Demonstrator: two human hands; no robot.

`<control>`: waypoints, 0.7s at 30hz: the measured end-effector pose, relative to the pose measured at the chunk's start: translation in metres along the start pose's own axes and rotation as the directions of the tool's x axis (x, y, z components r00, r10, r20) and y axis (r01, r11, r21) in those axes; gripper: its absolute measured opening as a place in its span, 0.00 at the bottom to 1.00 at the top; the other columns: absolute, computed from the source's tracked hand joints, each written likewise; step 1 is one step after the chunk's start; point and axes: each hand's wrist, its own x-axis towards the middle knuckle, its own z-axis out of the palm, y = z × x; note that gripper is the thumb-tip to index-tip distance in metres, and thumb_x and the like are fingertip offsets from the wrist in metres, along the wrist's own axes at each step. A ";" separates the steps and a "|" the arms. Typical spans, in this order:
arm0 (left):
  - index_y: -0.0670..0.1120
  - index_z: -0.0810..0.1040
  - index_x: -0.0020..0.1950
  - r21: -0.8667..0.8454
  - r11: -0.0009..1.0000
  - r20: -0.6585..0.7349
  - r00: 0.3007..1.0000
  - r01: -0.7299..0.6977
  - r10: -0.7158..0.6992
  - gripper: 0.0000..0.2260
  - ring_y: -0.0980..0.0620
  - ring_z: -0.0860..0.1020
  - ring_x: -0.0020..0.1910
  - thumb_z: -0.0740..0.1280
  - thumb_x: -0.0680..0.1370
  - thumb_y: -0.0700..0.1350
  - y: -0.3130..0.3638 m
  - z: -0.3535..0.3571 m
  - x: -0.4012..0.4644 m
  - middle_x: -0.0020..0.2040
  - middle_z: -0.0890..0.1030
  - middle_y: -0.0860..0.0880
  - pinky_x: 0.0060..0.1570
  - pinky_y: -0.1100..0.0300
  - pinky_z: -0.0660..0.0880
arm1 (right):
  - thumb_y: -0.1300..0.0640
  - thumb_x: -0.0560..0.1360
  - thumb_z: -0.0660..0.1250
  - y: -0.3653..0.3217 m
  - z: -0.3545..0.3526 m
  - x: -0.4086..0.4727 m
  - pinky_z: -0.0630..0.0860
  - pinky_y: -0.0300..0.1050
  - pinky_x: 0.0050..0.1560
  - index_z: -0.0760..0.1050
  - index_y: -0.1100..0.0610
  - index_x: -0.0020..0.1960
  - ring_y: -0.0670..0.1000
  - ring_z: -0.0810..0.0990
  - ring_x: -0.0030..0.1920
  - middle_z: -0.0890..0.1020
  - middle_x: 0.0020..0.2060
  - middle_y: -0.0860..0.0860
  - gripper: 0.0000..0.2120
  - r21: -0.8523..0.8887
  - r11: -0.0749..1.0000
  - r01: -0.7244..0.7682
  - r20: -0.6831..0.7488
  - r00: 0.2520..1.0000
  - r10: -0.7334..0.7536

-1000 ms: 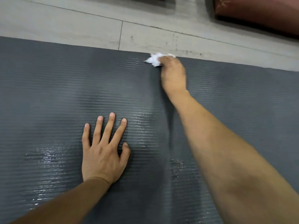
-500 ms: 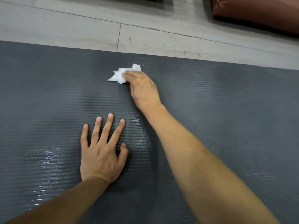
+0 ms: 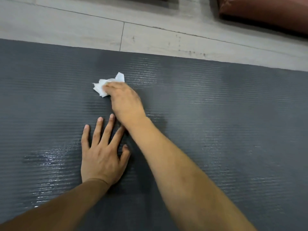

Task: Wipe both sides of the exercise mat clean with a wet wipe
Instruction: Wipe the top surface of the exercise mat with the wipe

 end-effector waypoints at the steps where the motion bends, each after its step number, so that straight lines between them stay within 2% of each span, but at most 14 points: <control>1: 0.49 0.71 0.78 0.001 1.000 -0.002 1.000 0.001 -0.001 0.28 0.38 0.62 0.80 0.57 0.78 0.54 0.000 -0.001 0.000 0.81 0.65 0.44 0.77 0.32 0.54 | 0.64 0.73 0.62 0.014 -0.008 -0.004 0.73 0.46 0.60 0.83 0.59 0.53 0.56 0.80 0.57 0.84 0.54 0.54 0.14 0.003 0.999 0.053 -0.015 0.998 -0.053; 2: 0.50 0.70 0.79 0.002 1.000 -0.006 1.000 0.007 -0.007 0.29 0.38 0.62 0.80 0.57 0.78 0.54 0.001 -0.001 0.000 0.81 0.65 0.44 0.77 0.33 0.54 | 0.62 0.73 0.60 0.035 -0.017 -0.011 0.74 0.47 0.60 0.83 0.60 0.53 0.56 0.81 0.56 0.84 0.54 0.55 0.15 -0.005 0.999 0.052 -0.063 0.997 -0.053; 4: 0.51 0.68 0.80 0.003 1.000 -0.012 1.000 0.008 -0.008 0.29 0.38 0.62 0.80 0.56 0.79 0.54 0.002 -0.002 0.001 0.81 0.65 0.45 0.77 0.33 0.54 | 0.58 0.75 0.60 0.090 -0.054 -0.038 0.75 0.49 0.62 0.83 0.58 0.55 0.52 0.81 0.56 0.84 0.55 0.54 0.15 -0.044 0.978 -0.204 -0.237 0.953 0.188; 6: 0.51 0.68 0.80 0.005 1.000 -0.012 1.000 0.008 -0.008 0.29 0.38 0.62 0.80 0.56 0.79 0.54 0.002 -0.001 0.000 0.81 0.64 0.44 0.77 0.33 0.54 | 0.58 0.74 0.62 0.137 -0.103 -0.072 0.72 0.47 0.62 0.82 0.55 0.56 0.49 0.80 0.58 0.83 0.57 0.52 0.15 -0.038 0.822 -0.568 -0.355 0.777 0.520; 7: 0.51 0.68 0.80 0.005 1.000 -0.014 1.000 0.009 -0.009 0.29 0.38 0.62 0.80 0.56 0.79 0.54 0.002 -0.001 0.000 0.81 0.64 0.44 0.77 0.33 0.53 | 0.62 0.73 0.61 0.144 -0.122 -0.085 0.71 0.46 0.61 0.82 0.55 0.57 0.52 0.79 0.59 0.83 0.57 0.52 0.16 -0.003 0.720 -0.694 -0.384 0.665 0.640; 8: 0.51 0.68 0.80 0.005 1.000 -0.015 1.000 0.011 -0.011 0.28 0.38 0.62 0.80 0.56 0.79 0.54 0.002 -0.001 0.000 0.81 0.64 0.44 0.77 0.33 0.53 | 0.65 0.73 0.59 0.143 -0.130 -0.092 0.71 0.45 0.58 0.81 0.55 0.56 0.56 0.78 0.59 0.82 0.57 0.53 0.18 0.026 0.641 -0.767 -0.418 0.574 0.704; 9: 0.51 0.68 0.80 0.003 1.000 -0.016 1.000 0.014 -0.014 0.28 0.38 0.62 0.80 0.56 0.79 0.54 0.002 -0.001 -0.001 0.81 0.64 0.44 0.78 0.33 0.53 | 0.67 0.72 0.58 0.137 -0.125 -0.091 0.72 0.45 0.55 0.81 0.54 0.55 0.58 0.78 0.58 0.82 0.57 0.53 0.19 0.009 0.609 -0.793 -0.458 0.538 0.707; 10: 0.51 0.68 0.80 0.002 1.000 -0.018 1.000 0.017 -0.017 0.28 0.38 0.62 0.80 0.56 0.79 0.54 0.003 -0.001 -0.001 0.81 0.64 0.44 0.78 0.33 0.53 | 0.68 0.71 0.58 0.123 -0.112 -0.083 0.73 0.45 0.53 0.82 0.55 0.55 0.59 0.79 0.56 0.83 0.56 0.54 0.19 0.020 0.627 -0.778 -0.463 0.549 0.696; 12: 0.51 0.68 0.80 0.002 1.000 -0.017 1.000 0.022 -0.022 0.28 0.38 0.62 0.80 0.56 0.79 0.54 0.003 0.000 0.000 0.81 0.65 0.44 0.78 0.34 0.52 | 0.67 0.71 0.60 0.083 -0.070 -0.058 0.73 0.45 0.58 0.83 0.57 0.55 0.56 0.80 0.56 0.84 0.54 0.52 0.18 0.082 0.791 -0.606 -0.356 0.724 0.591; 14: 0.49 0.70 0.78 0.002 1.000 -0.004 1.000 0.020 -0.020 0.28 0.38 0.62 0.80 0.57 0.78 0.54 0.002 0.001 0.000 0.80 0.66 0.44 0.78 0.34 0.52 | 0.65 0.71 0.60 0.036 -0.025 -0.038 0.72 0.41 0.61 0.84 0.56 0.55 0.53 0.81 0.57 0.84 0.55 0.51 0.18 0.108 0.927 -0.359 -0.172 0.912 0.373; 15: 0.48 0.72 0.77 -0.005 1.000 -0.005 1.000 0.018 -0.018 0.28 0.37 0.62 0.80 0.57 0.78 0.55 0.001 0.001 0.000 0.79 0.68 0.43 0.78 0.33 0.53 | 0.64 0.72 0.61 0.013 -0.009 -0.031 0.71 0.40 0.61 0.83 0.55 0.56 0.52 0.80 0.58 0.83 0.56 0.51 0.17 0.077 0.966 -0.245 -0.068 0.966 0.250; 18: 0.46 0.73 0.75 -0.013 1.000 -0.005 1.000 0.020 -0.020 0.27 0.37 0.62 0.80 0.57 0.79 0.55 0.000 0.001 0.000 0.77 0.71 0.42 0.77 0.32 0.53 | 0.62 0.76 0.62 -0.014 -0.004 -0.030 0.65 0.39 0.64 0.81 0.54 0.60 0.50 0.75 0.64 0.80 0.62 0.50 0.16 -0.010 1.000 0.008 0.137 0.991 -0.007; 19: 0.48 0.71 0.76 -0.015 1.000 0.003 1.000 0.025 -0.025 0.27 0.38 0.62 0.80 0.57 0.78 0.55 0.000 0.000 0.000 0.79 0.69 0.43 0.78 0.33 0.53 | 0.61 0.76 0.62 -0.003 -0.012 -0.037 0.66 0.39 0.64 0.81 0.55 0.59 0.51 0.75 0.64 0.81 0.61 0.50 0.16 -0.025 1.000 0.012 0.111 0.994 -0.009; 21: 0.52 0.68 0.79 -0.011 0.999 0.014 0.999 0.032 -0.032 0.28 0.39 0.60 0.81 0.56 0.79 0.55 0.001 -0.001 0.001 0.81 0.65 0.45 0.78 0.35 0.51 | 0.62 0.75 0.59 0.049 -0.039 -0.064 0.69 0.35 0.60 0.82 0.56 0.57 0.51 0.77 0.60 0.82 0.58 0.52 0.16 -0.083 0.983 -0.162 -0.083 0.984 0.155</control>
